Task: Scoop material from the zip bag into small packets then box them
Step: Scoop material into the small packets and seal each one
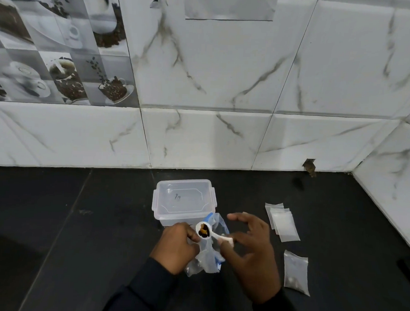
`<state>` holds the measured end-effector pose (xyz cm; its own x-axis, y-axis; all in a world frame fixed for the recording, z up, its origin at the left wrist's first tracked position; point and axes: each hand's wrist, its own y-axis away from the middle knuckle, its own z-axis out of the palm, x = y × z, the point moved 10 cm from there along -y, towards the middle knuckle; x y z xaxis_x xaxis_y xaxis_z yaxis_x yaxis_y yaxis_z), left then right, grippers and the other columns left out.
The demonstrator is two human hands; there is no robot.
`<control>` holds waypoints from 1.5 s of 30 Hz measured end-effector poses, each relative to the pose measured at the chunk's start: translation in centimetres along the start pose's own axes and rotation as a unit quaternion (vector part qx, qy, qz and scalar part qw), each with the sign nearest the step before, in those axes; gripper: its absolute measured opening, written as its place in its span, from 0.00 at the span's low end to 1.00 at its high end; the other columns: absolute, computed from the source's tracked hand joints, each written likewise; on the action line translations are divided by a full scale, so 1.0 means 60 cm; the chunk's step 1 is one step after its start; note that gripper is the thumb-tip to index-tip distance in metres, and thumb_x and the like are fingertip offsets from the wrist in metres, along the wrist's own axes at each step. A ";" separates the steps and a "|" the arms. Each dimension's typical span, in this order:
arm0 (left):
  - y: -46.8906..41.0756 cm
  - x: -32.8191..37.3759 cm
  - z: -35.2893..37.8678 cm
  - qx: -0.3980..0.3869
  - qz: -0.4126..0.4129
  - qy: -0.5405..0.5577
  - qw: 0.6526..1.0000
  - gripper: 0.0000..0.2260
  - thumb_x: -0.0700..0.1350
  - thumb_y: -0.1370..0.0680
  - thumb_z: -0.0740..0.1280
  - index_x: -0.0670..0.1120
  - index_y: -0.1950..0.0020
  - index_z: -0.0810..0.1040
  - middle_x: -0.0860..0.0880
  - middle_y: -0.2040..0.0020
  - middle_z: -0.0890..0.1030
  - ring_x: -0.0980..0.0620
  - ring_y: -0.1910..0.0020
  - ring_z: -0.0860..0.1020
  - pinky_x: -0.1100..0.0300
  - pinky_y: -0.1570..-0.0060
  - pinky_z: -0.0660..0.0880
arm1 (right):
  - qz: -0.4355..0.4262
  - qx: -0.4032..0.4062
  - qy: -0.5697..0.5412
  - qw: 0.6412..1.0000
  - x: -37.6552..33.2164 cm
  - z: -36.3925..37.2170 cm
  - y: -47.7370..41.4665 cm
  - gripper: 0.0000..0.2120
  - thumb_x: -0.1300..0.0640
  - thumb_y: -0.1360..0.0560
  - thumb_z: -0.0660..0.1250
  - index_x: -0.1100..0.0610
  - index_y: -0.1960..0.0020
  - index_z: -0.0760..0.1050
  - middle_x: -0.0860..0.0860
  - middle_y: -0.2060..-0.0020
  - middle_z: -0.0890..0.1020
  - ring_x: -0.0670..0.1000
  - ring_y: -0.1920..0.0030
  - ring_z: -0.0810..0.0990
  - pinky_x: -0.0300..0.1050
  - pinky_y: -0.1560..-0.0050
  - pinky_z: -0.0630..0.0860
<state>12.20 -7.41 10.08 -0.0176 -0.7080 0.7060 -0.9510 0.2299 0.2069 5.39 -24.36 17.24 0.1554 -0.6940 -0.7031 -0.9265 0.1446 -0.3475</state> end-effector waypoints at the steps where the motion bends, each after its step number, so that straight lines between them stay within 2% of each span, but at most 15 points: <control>1: -0.001 0.001 -0.001 -0.001 -0.006 0.001 1.000 0.07 0.39 0.31 0.69 0.50 0.57 0.84 0.56 0.56 0.81 0.58 0.56 0.78 0.67 0.59 0.72 | -0.037 0.013 0.022 0.999 -0.012 0.005 0.008 0.10 0.44 0.31 0.69 0.49 0.63 0.82 0.41 0.38 0.76 0.47 0.31 0.66 0.50 0.36 0.69; 4: 0.000 -0.002 -0.003 -0.004 -0.028 0.020 0.999 0.07 0.39 0.31 0.70 0.49 0.58 0.84 0.56 0.61 0.80 0.58 0.59 0.78 0.68 0.62 0.72 | -0.142 0.035 0.079 0.986 -0.030 0.024 0.036 0.04 0.50 0.31 0.72 0.49 0.58 0.83 0.46 0.36 0.76 0.54 0.29 0.65 0.52 0.36 0.65; 7: 0.000 -0.011 0.000 -0.014 -0.050 0.033 0.998 0.08 0.38 0.31 0.71 0.47 0.55 0.85 0.53 0.60 0.82 0.55 0.59 0.80 0.66 0.61 0.73 | -0.197 0.030 0.129 0.971 -0.038 0.041 0.058 0.05 0.55 0.32 0.75 0.51 0.56 0.83 0.50 0.35 0.76 0.57 0.29 0.65 0.56 0.39 0.69; 11: 0.001 -0.015 -0.001 -0.018 -0.061 0.026 0.998 0.07 0.38 0.32 0.71 0.43 0.55 0.84 0.48 0.59 0.84 0.52 0.58 0.82 0.61 0.62 0.75 | -0.245 0.054 0.169 0.953 -0.051 0.045 0.075 0.06 0.55 0.27 0.69 0.55 0.55 0.84 0.53 0.36 0.78 0.59 0.33 0.69 0.58 0.45 0.72; 14: 0.001 -0.013 -0.004 -0.020 -0.058 0.018 0.998 0.05 0.38 0.33 0.70 0.42 0.59 0.84 0.46 0.63 0.84 0.51 0.61 0.82 0.56 0.62 0.77 | -0.269 0.078 0.183 0.943 -0.060 0.045 0.084 0.13 0.52 0.22 0.63 0.56 0.56 0.85 0.52 0.36 0.76 0.59 0.35 0.70 0.56 0.47 0.72; 17: 0.000 -0.013 -0.004 -0.025 -0.056 0.018 0.998 0.05 0.40 0.33 0.71 0.43 0.58 0.84 0.47 0.62 0.84 0.52 0.61 0.82 0.56 0.60 0.79 | -0.282 0.099 0.191 0.935 -0.063 0.043 0.092 0.15 0.52 0.21 0.62 0.57 0.56 0.86 0.53 0.38 0.77 0.58 0.37 0.70 0.55 0.49 0.72; 20: 0.000 -0.011 -0.003 -0.027 -0.055 0.021 0.998 0.04 0.40 0.31 0.71 0.43 0.58 0.84 0.49 0.62 0.83 0.55 0.61 0.81 0.63 0.65 0.75 | -0.279 0.110 0.207 0.931 -0.059 0.044 0.096 0.17 0.50 0.19 0.61 0.56 0.54 0.86 0.55 0.43 0.83 0.57 0.39 0.71 0.53 0.48 0.70; 25: 0.000 -0.008 -0.004 -0.028 -0.050 0.019 0.998 0.03 0.40 0.30 0.71 0.45 0.58 0.83 0.51 0.61 0.82 0.56 0.61 0.79 0.66 0.67 0.69 | -0.269 0.109 0.202 0.935 -0.051 0.046 0.095 0.19 0.47 0.19 0.60 0.55 0.53 0.87 0.52 0.40 0.76 0.56 0.39 0.71 0.52 0.45 0.69; 28: 0.002 -0.005 -0.008 -0.023 -0.046 0.035 0.998 0.06 0.39 0.30 0.70 0.50 0.63 0.80 0.53 0.62 0.81 0.55 0.61 0.80 0.64 0.63 0.72 | -0.228 0.121 0.125 0.958 -0.041 0.033 0.085 0.13 0.49 0.22 0.66 0.55 0.53 0.86 0.51 0.43 0.78 0.56 0.40 0.72 0.51 0.45 0.70; 31: 0.010 -0.020 -0.017 -0.014 -0.052 0.069 0.996 0.11 0.36 0.31 0.70 0.53 0.66 0.81 0.54 0.61 0.83 0.56 0.61 0.81 0.62 0.60 0.76 | -0.067 0.136 -0.030 0.988 0.006 -0.005 0.047 0.05 0.55 0.28 0.72 0.55 0.56 0.85 0.47 0.45 0.78 0.53 0.42 0.75 0.44 0.47 0.74; 33: 0.014 -0.047 -0.021 -0.020 -0.049 0.082 0.995 0.08 0.36 0.32 0.71 0.49 0.64 0.84 0.53 0.64 0.84 0.56 0.66 0.81 0.59 0.61 0.78 | 0.039 0.137 -0.050 0.988 0.052 -0.024 0.019 0.02 0.56 0.29 0.73 0.54 0.57 0.84 0.45 0.46 0.77 0.51 0.42 0.75 0.42 0.45 0.73; 36: 0.032 -0.108 0.004 -0.071 -0.072 0.160 0.982 0.11 0.30 0.32 0.70 0.46 0.66 0.84 0.51 0.65 0.83 0.55 0.71 0.79 0.58 0.66 0.78 | 0.147 0.030 0.023 0.988 0.138 -0.003 -0.023 0.04 0.55 0.30 0.76 0.49 0.63 0.82 0.45 0.41 0.76 0.53 0.36 0.69 0.49 0.40 0.67; 40: 0.050 -0.184 0.076 -0.128 -0.149 0.210 0.958 0.09 0.27 0.31 0.70 0.39 0.63 0.84 0.46 0.42 0.77 0.57 0.75 0.78 0.65 0.74 0.75 | 0.226 -0.193 0.123 0.947 0.206 0.088 -0.036 0.07 0.47 0.30 0.73 0.43 0.64 0.76 0.44 0.30 0.68 0.52 0.28 0.58 0.61 0.30 0.61; 42: 0.049 -0.189 0.109 -0.153 -0.157 0.236 0.947 0.06 0.29 0.33 0.71 0.37 0.61 0.84 0.47 0.44 0.77 0.56 0.75 0.79 0.65 0.73 0.76 | 0.239 -0.252 0.124 0.929 0.212 0.128 -0.041 0.06 0.47 0.30 0.73 0.44 0.62 0.77 0.44 0.31 0.68 0.52 0.28 0.59 0.61 0.30 0.59; 45: 0.040 -0.182 0.143 -0.155 -0.165 0.273 0.935 0.11 0.34 0.38 0.68 0.34 0.58 0.84 0.44 0.50 0.81 0.54 0.73 0.78 0.64 0.71 0.76 | 0.197 -0.316 0.151 0.916 0.197 0.184 -0.048 0.09 0.46 0.30 0.71 0.49 0.54 0.82 0.46 0.43 0.73 0.52 0.36 0.70 0.52 0.36 0.70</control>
<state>7.45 -4.85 -2.94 0.5012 -0.3477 0.7924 -0.7404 0.3016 0.6007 13.66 -25.17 3.10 -0.2469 -0.8529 -0.4601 -0.9184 0.0544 0.3920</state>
